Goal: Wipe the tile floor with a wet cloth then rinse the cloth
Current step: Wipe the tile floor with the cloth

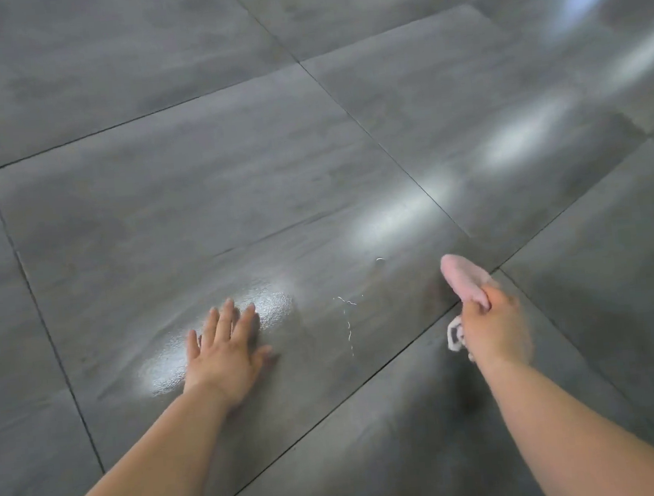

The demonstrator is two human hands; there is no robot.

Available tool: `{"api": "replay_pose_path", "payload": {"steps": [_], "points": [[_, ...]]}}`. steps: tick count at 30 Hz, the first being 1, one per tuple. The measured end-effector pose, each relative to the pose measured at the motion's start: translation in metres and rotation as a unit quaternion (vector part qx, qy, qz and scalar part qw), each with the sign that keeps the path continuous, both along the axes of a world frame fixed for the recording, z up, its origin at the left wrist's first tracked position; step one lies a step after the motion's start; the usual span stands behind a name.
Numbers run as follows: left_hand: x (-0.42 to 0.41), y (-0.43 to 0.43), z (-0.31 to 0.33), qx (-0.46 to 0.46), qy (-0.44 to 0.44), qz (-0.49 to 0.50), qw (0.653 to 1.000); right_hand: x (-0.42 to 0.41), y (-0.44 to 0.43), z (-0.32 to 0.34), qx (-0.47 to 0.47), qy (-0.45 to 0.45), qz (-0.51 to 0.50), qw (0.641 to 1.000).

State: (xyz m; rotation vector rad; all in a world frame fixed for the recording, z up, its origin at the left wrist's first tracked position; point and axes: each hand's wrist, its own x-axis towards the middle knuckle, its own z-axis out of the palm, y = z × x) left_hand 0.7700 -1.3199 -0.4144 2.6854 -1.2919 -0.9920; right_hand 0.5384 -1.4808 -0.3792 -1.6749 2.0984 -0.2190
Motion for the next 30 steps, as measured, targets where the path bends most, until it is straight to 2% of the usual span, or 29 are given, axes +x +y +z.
{"api": "replay_pose_path", "payload": {"steps": [3, 8, 10, 13, 15, 17, 18, 19, 22, 24, 27, 30], "points": [[0.000, -0.002, -0.029, 0.021, -0.040, 0.006, 0.999, -0.002, 0.009, -0.050, 0.004, -0.001, 0.058, 0.998], [0.000, 0.002, -0.044, 0.015, -0.037, 0.017, 0.999, 0.021, 0.011, -0.073, -0.086, -0.010, 0.180, 0.980], [0.001, 0.003, -0.043, 0.014, -0.026, 0.019, 0.999, 0.051, 0.015, -0.076, -0.114, -0.001, 0.272, 0.955], [0.003, 0.004, -0.040, 0.005, -0.009, 0.029, 1.000, 0.095, 0.049, -0.081, -0.122, 0.012, 0.424, 0.897], [0.005, 0.004, -0.039, 0.006, -0.003, 0.028, 1.000, 0.104, 0.060, -0.084, -0.099, 0.035, 0.503, 0.858], [0.009, 0.006, -0.039, 0.012, -0.004, 0.017, 1.000, 0.092, 0.034, -0.094, -0.106, 0.068, 0.559, 0.819], [0.012, 0.008, -0.040, 0.016, -0.007, 0.010, 1.000, 0.082, 0.015, -0.095, -0.118, 0.085, 0.560, 0.816], [0.014, 0.009, -0.041, 0.019, -0.010, 0.005, 1.000, 0.071, -0.007, -0.098, -0.137, 0.095, 0.531, 0.831], [0.014, 0.011, -0.041, 0.014, -0.014, 0.004, 1.000, 0.049, -0.051, -0.084, -0.056, 0.097, 0.320, 0.941], [0.014, 0.010, -0.040, 0.008, -0.017, 0.002, 1.000, 0.051, -0.037, -0.085, -0.062, 0.089, 0.252, 0.962], [0.014, 0.009, -0.039, 0.011, -0.023, 0.002, 1.000, 0.066, 0.030, -0.097, -0.149, 0.056, 0.364, 0.918], [0.013, 0.010, -0.039, 0.014, -0.025, 0.004, 1.000, 0.074, 0.089, -0.102, -0.143, 0.009, 0.499, 0.855]]}}
